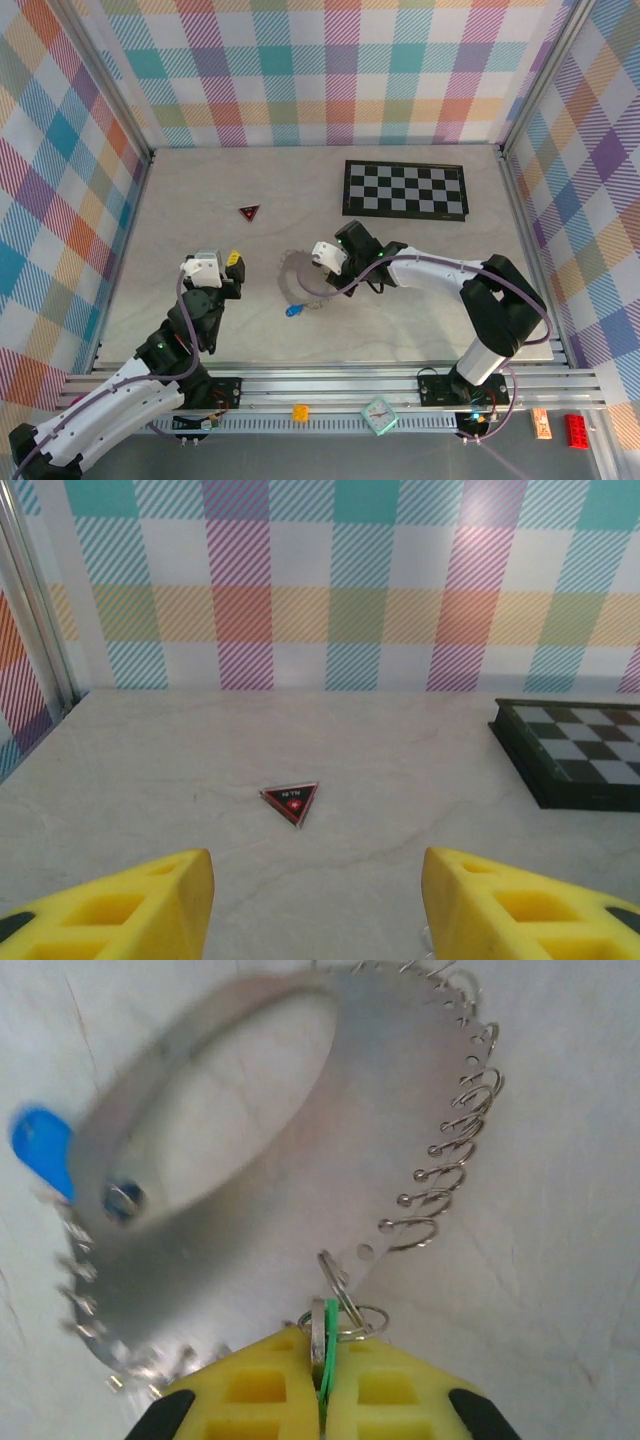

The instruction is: Put the keys on the keyring

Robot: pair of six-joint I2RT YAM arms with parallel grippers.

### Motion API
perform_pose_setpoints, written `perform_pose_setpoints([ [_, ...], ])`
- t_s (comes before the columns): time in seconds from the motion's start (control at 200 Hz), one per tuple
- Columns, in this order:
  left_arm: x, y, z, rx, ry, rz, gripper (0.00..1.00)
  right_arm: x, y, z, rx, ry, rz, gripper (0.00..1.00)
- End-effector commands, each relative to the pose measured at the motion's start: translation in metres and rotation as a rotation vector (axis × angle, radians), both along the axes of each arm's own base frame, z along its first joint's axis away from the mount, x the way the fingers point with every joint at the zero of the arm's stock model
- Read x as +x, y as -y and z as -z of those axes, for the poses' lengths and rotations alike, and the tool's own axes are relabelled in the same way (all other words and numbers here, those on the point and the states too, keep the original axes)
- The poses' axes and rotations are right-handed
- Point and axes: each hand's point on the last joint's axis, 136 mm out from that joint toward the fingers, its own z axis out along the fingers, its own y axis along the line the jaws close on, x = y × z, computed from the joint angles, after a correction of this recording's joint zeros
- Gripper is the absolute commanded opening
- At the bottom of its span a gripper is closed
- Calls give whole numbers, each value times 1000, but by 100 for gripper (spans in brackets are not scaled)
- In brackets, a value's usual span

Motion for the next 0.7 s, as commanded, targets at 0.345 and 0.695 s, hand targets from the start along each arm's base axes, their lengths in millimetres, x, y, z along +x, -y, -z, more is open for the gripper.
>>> perform_pose_setpoints([
  [0.345, 21, -6, 20, 6, -53, -66, 56, 8, 88, 25, -489, 151, -15, 31],
  [0.695, 35, -27, 33, 48, -86, -172, 61, 38, 107, -46, -112, 258, 309, 39],
])
